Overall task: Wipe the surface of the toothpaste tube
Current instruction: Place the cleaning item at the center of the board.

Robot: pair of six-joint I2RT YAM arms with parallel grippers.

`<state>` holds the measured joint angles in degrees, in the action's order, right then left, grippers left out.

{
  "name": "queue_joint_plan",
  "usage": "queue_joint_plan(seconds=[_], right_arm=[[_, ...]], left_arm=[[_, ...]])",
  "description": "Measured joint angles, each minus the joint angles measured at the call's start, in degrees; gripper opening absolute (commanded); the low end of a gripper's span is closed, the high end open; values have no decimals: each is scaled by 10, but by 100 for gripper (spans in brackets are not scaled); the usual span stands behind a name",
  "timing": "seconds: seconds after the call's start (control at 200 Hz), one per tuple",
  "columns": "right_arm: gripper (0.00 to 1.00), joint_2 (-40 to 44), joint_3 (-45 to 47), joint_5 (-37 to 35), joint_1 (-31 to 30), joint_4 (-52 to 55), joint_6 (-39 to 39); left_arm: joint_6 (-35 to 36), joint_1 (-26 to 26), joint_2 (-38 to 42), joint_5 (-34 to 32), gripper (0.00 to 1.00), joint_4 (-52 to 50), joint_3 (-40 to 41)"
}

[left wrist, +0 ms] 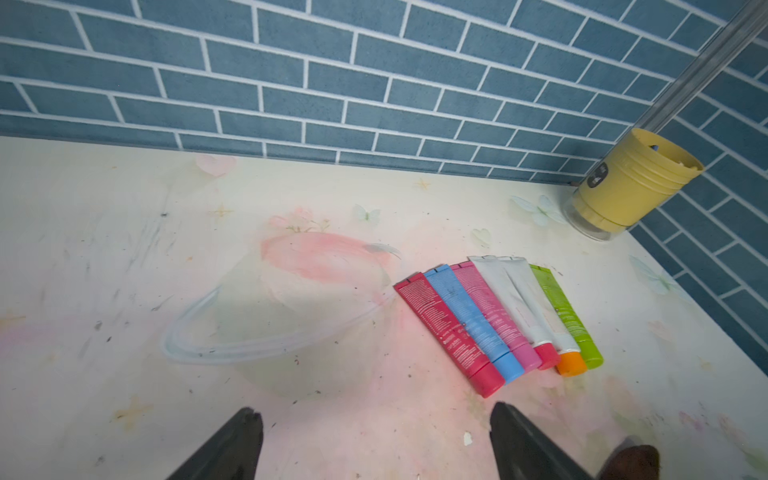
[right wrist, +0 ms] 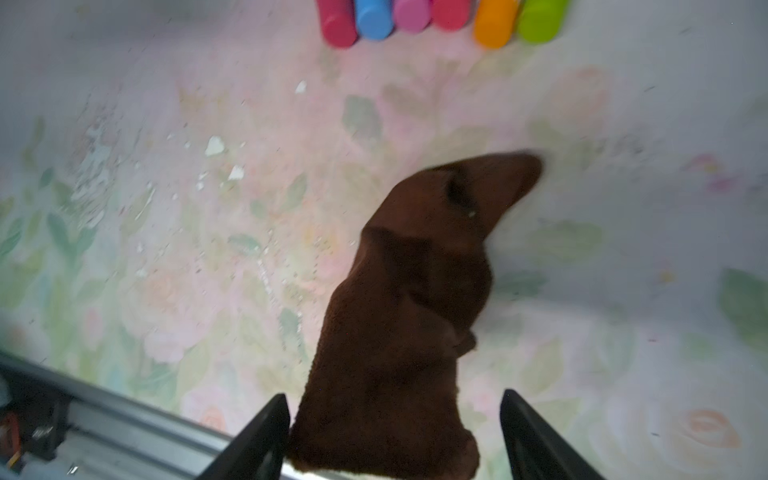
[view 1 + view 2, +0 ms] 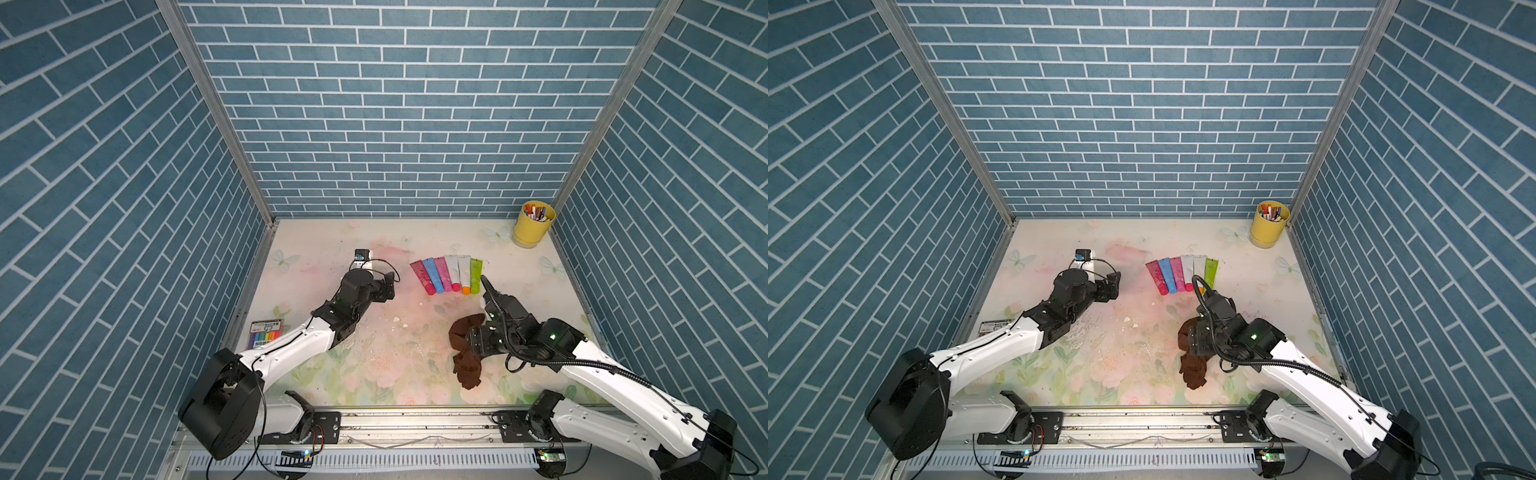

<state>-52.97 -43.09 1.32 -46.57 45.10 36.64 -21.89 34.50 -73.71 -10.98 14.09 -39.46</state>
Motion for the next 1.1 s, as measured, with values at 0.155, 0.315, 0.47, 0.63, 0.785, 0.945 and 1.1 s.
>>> queue_joint_plan(seconds=[0.155,0.315,0.47,0.63,0.785,0.945,1.1], right_arm=[[81,9,50,48,-4,-1,2],[83,30,50,13,-4,11,7],[82,31,29,-20,-1,18,8],[80,-16,16,-10,0,-1,6],[81,-13,29,-7,0,-9,6],[83,30,30,-17,1,-3,6],[83,45,31,-30,9,-1,6]], left_arm=[[5,-2,11,10,87,-9,25],[-8,1,43,81,74,14,71],[-49,76,55,120,63,98,113],[-86,177,-66,157,51,172,59],[-106,215,-180,191,38,193,-23],[-123,241,-240,217,36,213,-45],[-135,274,-288,231,32,222,-46]])
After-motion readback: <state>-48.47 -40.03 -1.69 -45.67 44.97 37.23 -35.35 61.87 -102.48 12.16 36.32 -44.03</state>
